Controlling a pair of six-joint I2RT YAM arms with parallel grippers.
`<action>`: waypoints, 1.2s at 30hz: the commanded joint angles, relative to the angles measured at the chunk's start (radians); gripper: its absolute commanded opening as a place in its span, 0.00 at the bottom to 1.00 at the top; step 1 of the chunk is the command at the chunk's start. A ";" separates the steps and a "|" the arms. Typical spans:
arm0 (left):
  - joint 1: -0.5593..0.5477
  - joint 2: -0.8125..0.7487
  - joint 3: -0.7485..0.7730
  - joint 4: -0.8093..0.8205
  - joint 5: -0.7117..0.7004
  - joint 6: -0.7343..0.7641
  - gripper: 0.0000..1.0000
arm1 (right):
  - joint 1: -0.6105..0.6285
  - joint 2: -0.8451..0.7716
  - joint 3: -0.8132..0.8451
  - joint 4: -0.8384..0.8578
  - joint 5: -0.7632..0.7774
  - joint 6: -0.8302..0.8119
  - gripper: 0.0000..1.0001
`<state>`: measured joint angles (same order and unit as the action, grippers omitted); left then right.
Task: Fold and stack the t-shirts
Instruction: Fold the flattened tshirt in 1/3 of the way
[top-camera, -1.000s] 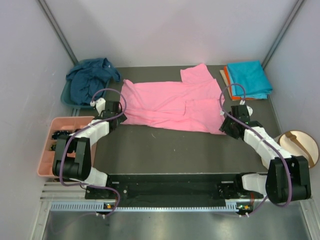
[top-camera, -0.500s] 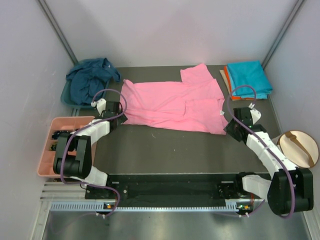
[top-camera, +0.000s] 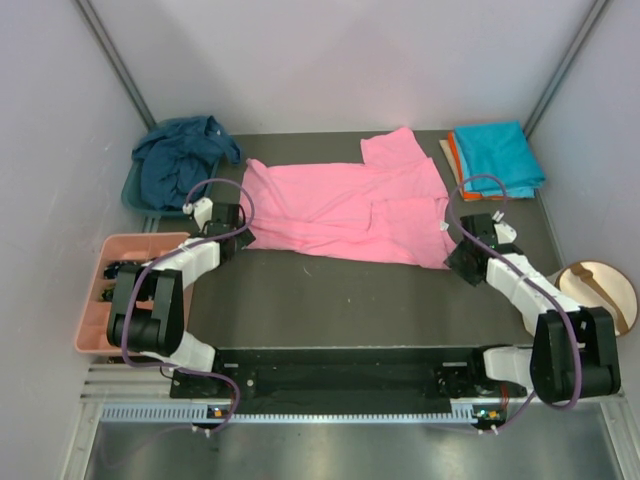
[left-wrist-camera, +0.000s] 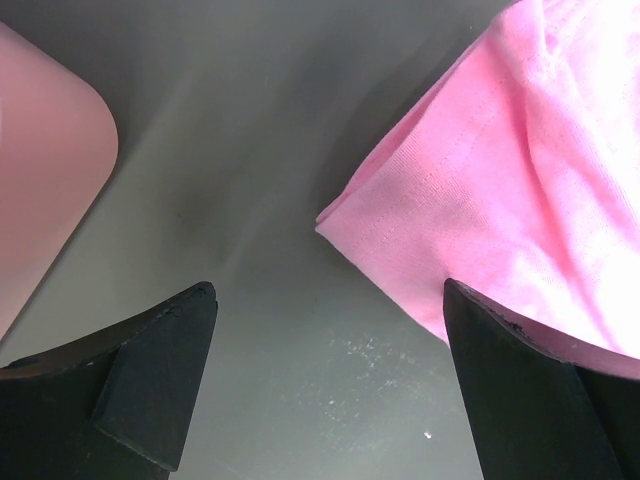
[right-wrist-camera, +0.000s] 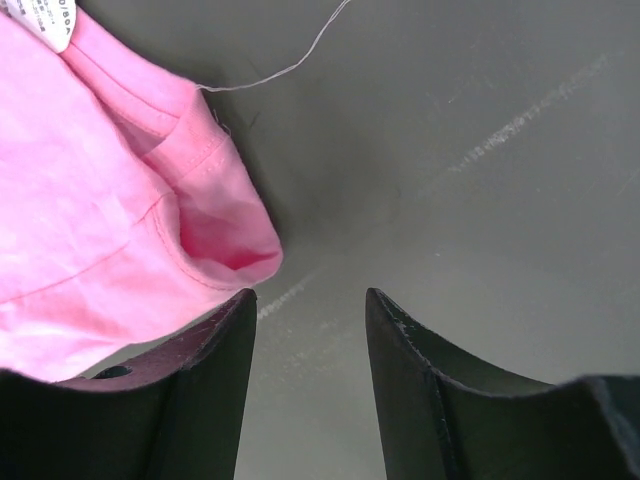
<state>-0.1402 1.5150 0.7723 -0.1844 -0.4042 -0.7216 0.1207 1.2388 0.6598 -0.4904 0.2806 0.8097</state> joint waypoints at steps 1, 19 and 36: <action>-0.002 0.016 0.041 0.022 0.004 0.013 0.99 | -0.036 0.008 0.009 0.059 0.014 0.031 0.48; -0.002 0.017 0.033 0.020 -0.002 0.016 0.99 | -0.052 0.090 0.064 0.122 -0.021 0.094 0.49; -0.002 0.020 0.032 0.020 -0.007 0.016 0.99 | -0.053 0.156 0.087 0.141 -0.060 0.077 0.50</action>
<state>-0.1402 1.5345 0.7818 -0.1848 -0.4046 -0.7113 0.0761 1.3838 0.7094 -0.3813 0.2344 0.8867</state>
